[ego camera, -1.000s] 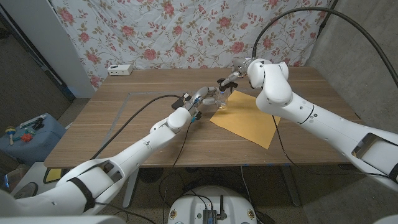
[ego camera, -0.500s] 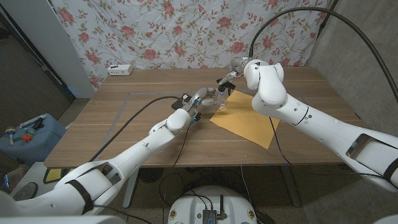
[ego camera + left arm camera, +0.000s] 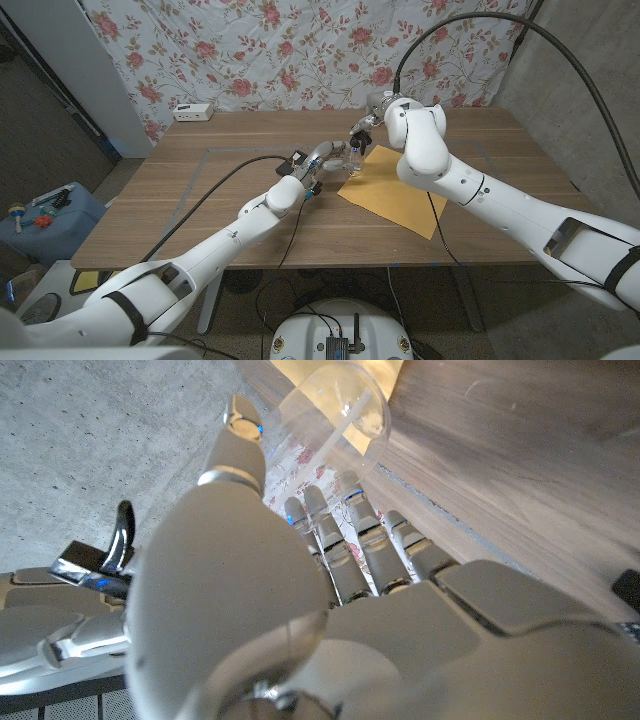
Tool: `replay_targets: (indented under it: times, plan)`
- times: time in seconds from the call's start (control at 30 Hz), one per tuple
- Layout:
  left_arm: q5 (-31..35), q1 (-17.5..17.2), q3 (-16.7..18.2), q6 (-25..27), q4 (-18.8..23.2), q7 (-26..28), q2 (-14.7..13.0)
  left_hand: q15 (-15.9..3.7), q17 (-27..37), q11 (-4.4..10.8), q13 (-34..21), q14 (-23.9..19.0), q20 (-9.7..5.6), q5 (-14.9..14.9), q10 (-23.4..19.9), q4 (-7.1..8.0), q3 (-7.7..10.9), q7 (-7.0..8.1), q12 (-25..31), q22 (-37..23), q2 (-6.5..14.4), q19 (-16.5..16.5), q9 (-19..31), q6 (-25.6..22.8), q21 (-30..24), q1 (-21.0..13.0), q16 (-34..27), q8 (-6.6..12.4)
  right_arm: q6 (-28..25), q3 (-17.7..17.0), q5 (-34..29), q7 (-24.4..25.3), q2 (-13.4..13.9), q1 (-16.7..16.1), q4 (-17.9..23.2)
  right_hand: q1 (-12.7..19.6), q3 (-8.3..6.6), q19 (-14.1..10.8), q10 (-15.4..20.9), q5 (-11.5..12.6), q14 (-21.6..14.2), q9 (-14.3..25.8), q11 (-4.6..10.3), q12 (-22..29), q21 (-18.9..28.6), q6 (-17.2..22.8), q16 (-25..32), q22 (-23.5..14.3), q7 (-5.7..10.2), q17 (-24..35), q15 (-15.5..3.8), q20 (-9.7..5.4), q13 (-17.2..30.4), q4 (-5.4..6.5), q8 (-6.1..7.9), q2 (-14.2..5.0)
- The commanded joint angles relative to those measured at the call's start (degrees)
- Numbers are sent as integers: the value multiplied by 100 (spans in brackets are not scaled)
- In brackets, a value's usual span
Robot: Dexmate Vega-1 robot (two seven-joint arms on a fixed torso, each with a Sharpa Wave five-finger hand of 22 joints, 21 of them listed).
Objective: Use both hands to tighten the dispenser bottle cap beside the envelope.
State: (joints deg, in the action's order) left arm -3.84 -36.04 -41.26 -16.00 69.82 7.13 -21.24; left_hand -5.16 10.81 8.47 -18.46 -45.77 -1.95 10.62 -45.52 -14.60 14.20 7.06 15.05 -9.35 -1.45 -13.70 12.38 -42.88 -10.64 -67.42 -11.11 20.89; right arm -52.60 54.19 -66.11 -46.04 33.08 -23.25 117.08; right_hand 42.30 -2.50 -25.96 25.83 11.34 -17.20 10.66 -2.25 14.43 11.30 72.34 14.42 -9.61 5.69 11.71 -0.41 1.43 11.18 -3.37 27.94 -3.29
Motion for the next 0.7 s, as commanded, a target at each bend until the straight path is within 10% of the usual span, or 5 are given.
replay_targets:
  times: [0.03,0.7]
  plan:
    - [4,-51,23,-15,62,14,-33,-380,24,55,-1402,-57,29,33,-566,574,633,-240,43,-17,782,-7,22,-1016,6,614,-42,45,98,-139,-424,-32,-263,-200,-121,21,-44,-104,119,-35,-115,8,5,37,51,167,29,-11,-1,8,-12,-7,14,-33,56,-27]
    - [19,-150,62,-72,116,103,-50,-382,24,64,-1405,-52,28,32,-567,577,635,-238,42,-17,781,-7,22,-1019,6,619,-40,44,417,-465,-968,-49,-596,-531,-170,-45,-151,-342,563,-65,-428,26,60,33,42,782,27,-16,-66,7,-111,-98,-1,-122,366,-47]
